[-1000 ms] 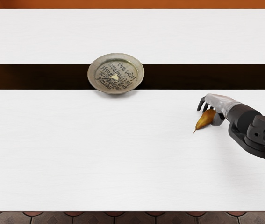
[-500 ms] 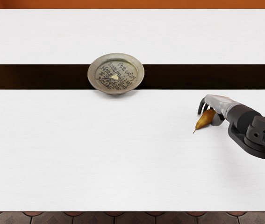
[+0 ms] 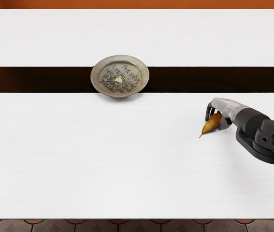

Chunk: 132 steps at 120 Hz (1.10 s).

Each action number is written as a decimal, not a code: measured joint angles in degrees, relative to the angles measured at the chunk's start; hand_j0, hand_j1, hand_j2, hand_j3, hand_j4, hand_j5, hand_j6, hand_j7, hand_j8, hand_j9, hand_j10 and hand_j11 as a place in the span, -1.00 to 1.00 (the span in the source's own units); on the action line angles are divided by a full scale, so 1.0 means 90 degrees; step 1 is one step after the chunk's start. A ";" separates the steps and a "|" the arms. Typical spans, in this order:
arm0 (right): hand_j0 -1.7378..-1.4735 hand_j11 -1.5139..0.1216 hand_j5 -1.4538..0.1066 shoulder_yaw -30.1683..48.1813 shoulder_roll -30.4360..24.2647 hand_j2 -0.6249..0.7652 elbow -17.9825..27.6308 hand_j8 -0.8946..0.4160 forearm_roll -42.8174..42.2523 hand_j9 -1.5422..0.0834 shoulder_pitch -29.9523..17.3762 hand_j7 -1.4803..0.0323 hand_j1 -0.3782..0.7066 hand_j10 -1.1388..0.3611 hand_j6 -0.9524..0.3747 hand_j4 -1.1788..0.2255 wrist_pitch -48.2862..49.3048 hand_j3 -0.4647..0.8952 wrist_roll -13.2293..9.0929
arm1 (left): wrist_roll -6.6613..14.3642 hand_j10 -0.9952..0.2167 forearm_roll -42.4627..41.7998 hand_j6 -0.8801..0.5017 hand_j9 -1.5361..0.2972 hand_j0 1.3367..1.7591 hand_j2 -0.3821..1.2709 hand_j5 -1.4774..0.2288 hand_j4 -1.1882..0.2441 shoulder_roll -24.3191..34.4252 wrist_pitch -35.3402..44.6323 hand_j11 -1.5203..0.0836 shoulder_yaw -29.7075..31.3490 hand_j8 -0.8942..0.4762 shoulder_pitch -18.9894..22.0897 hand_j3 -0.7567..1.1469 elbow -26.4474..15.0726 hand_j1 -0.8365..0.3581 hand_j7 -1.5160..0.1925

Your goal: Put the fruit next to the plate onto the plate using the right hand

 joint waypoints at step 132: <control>-0.35 -0.39 -0.40 0.0380 -0.0006 0.32 0.0261 -0.55 0.0305 -0.35 0.0289 -0.36 0.00 -0.51 -0.51 -0.42 0.0329 -0.32 -0.0003 | 0.0000 0.64 0.0000 0.27 0.68 0.52 -0.54 0.73 0.66 0.0000 0.0000 0.90 -0.0009 0.31 0.0010 -0.21 0.0000 0.98 0.77</control>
